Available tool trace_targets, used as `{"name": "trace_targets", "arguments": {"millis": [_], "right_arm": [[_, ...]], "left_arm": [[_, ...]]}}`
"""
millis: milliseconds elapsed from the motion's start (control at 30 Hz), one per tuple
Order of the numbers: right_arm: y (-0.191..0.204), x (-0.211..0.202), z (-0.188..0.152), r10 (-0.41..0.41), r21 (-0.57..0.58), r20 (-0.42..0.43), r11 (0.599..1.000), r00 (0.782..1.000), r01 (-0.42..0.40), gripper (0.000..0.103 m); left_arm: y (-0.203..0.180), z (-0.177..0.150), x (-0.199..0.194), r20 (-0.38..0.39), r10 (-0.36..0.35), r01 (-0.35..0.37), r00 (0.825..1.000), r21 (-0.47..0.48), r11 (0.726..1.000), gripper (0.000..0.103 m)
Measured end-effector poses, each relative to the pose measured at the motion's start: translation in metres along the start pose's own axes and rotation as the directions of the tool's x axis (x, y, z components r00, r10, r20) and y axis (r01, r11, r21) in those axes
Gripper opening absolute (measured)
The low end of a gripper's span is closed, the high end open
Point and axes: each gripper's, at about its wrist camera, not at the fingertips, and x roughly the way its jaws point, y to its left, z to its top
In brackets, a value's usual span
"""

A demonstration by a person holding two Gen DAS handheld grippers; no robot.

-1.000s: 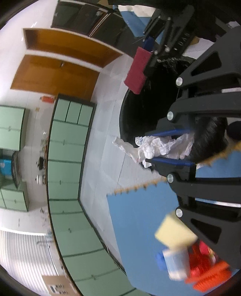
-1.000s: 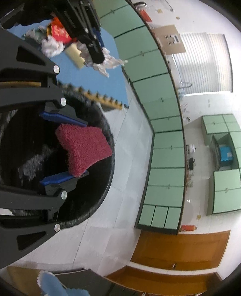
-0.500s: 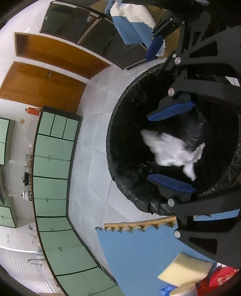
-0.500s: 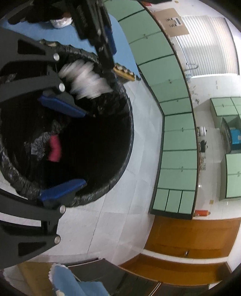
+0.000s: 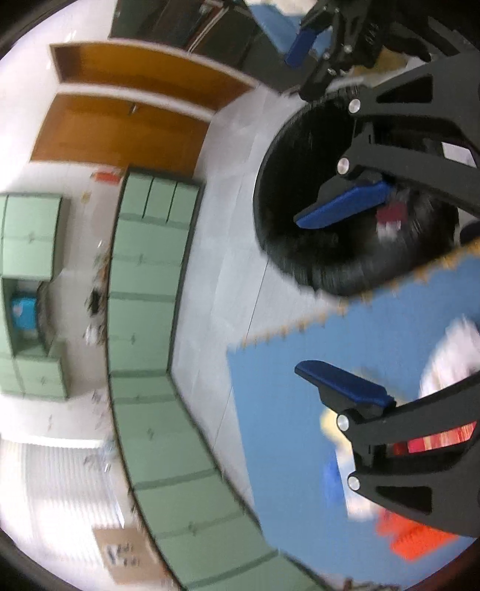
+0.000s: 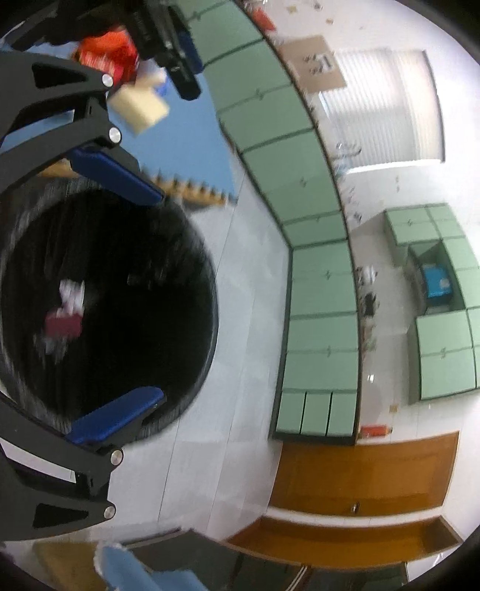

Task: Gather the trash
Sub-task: 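Carry tissue and scrub pad over the black bin and open both grippers, then grasp an orange foam net with each gripper from the table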

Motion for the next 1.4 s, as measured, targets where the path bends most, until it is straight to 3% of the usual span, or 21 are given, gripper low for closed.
{"name": "trace_targets", "arguments": {"millis": [100,300,533,767,1033,1233,1400], "right_arm": [[0.038,-0.003,-0.003,0.058,-0.023,0.016,0.998,0.998,-0.058,0.097],[0.119,-0.003,-0.019,0.168,-0.102,0.011,0.981,0.986,-0.166,0.097],[0.197,-0.004,-0.041,0.291,-0.187,-0.022,0.939,0.957,-0.289,0.096],[0.263,0.002,-0.069,0.387,-0.245,-0.087,0.885,0.918,-0.396,0.088],[0.309,0.018,-0.103,0.437,-0.282,-0.209,0.829,0.875,-0.482,0.065],[0.328,0.024,-0.119,0.439,-0.304,-0.257,0.809,0.861,-0.503,0.044],[0.336,0.029,-0.129,0.424,-0.311,-0.284,0.808,0.860,-0.501,0.040]], "left_arm": [[0.032,-0.010,-0.028,0.029,0.104,-0.104,0.994,-0.009,0.995,0.074],[0.109,-0.042,-0.071,0.023,0.317,-0.315,0.948,-0.054,0.948,0.074],[0.186,-0.084,-0.094,-0.093,0.426,-0.436,0.900,-0.151,0.887,0.074],[0.221,-0.110,-0.107,-0.160,0.450,-0.475,0.878,-0.190,0.859,0.070],[0.250,-0.130,-0.118,-0.194,0.468,-0.504,0.862,-0.221,0.835,0.065],[0.258,-0.138,-0.119,-0.199,0.464,-0.502,0.863,-0.236,0.832,0.065],[0.259,-0.141,-0.116,-0.201,0.455,-0.495,0.867,-0.245,0.834,0.065]]}}
